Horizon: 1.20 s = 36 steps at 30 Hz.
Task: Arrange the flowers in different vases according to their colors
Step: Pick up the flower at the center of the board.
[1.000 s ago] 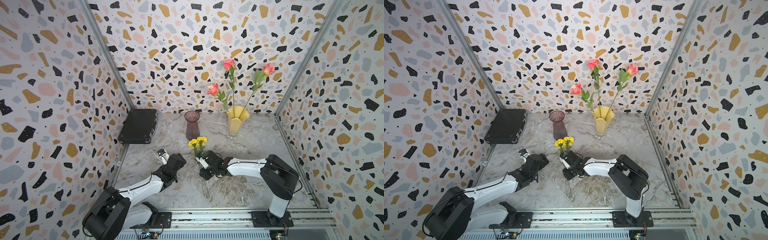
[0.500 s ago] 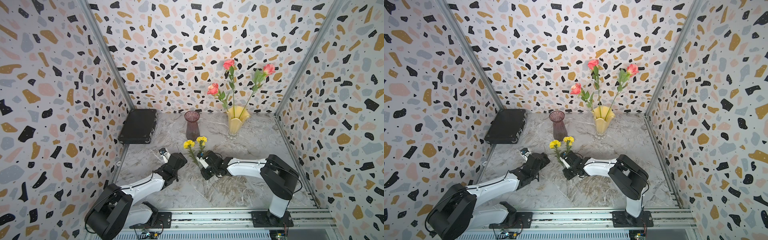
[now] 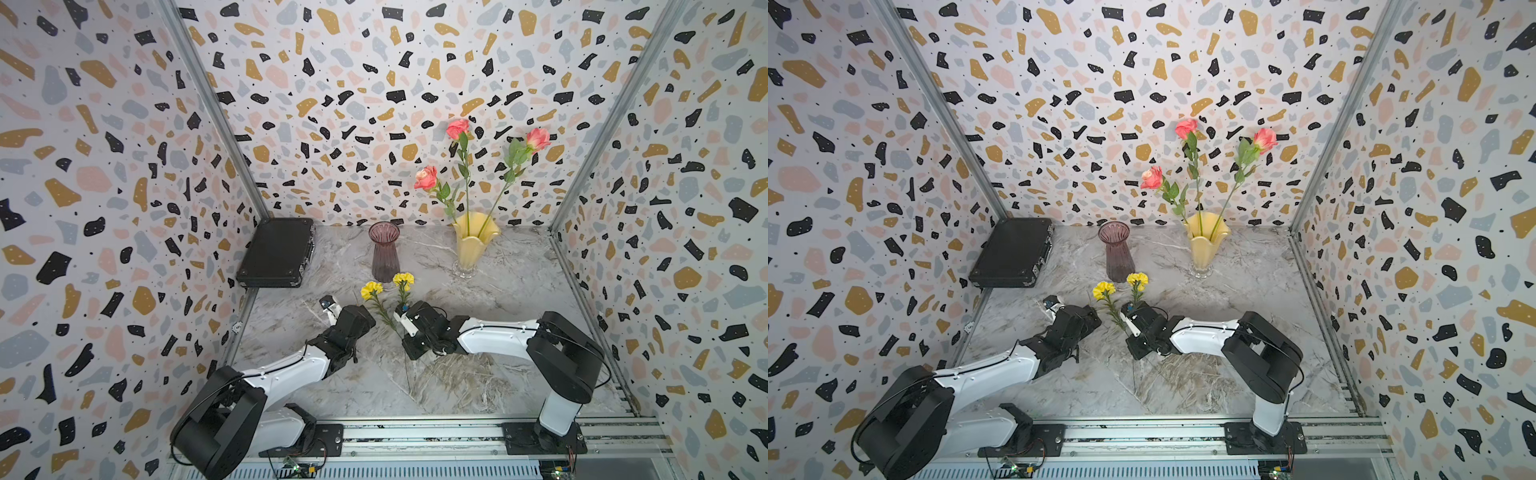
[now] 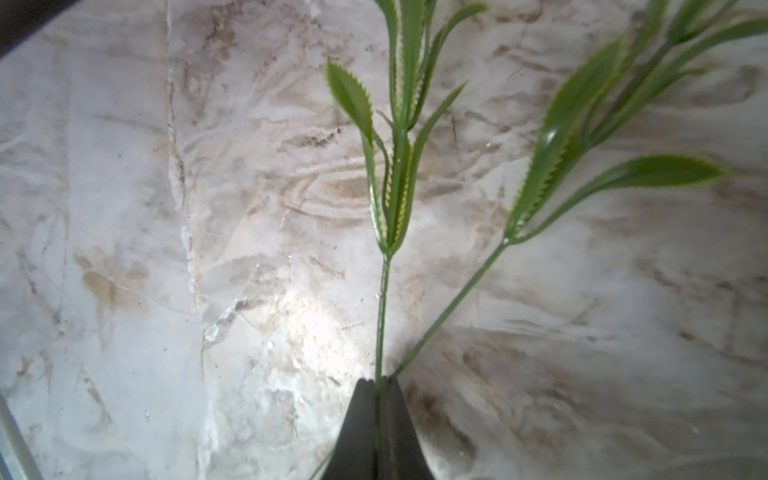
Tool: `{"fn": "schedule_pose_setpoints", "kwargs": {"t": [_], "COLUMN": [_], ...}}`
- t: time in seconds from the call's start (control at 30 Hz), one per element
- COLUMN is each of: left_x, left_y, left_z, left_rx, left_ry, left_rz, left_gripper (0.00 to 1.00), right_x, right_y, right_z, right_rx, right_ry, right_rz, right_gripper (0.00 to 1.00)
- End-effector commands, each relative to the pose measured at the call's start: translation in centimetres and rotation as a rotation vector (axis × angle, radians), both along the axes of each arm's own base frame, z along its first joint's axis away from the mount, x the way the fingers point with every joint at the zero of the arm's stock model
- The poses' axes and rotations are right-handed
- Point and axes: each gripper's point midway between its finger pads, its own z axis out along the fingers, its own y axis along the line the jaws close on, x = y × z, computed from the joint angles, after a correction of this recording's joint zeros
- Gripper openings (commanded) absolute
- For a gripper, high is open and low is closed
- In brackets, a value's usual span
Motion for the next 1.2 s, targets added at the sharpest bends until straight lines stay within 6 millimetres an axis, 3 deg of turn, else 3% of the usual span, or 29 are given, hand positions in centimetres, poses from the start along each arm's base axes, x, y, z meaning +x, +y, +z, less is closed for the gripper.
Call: {"fn": "schedule_pose_setpoints", "kwargs": {"t": [0.0,0.37,0.67,0.8,0.9,1.03,1.17], "left_x": [0.8,-0.2,-0.3,0.3,1.3,1.8,1.4], "left_y": [0.1,3.3,3.0,2.3,-0.1,-2.0,-3.9], "left_z": [1.7,1.1,0.8,1.5,2.8,4.5,5.9], "left_rx": [-0.009,0.038,0.004,0.010,0.006,-0.050,0.024], "left_ry": [-0.058,0.025,0.032,-0.031,-0.138,-0.236,-0.314], "left_rz": [0.013,0.234,0.243,0.162,-0.025,-0.114,-0.210], "left_gripper": [0.99,0.99,0.99,0.99,0.99,0.99,0.99], "right_x": [0.9,1.6,2.3,4.0,5.2,7.4,10.3], "right_y": [0.2,-3.3,-6.2,-5.5,-3.6,-0.6,2.1], "right_z": [4.2,9.3,11.7,12.7,15.7,22.0,28.5], "right_rx": [0.117,0.304,0.329,0.332,0.393,0.477,0.501], "right_ry": [-0.124,-0.362,-0.538,-0.618,-0.639,-0.729,-0.867], "right_rz": [-0.035,-0.154,-0.226,-0.256,-0.266,-0.275,-0.287], "right_gripper": [0.00,0.00,0.00,0.00,0.00,0.00,0.00]}}
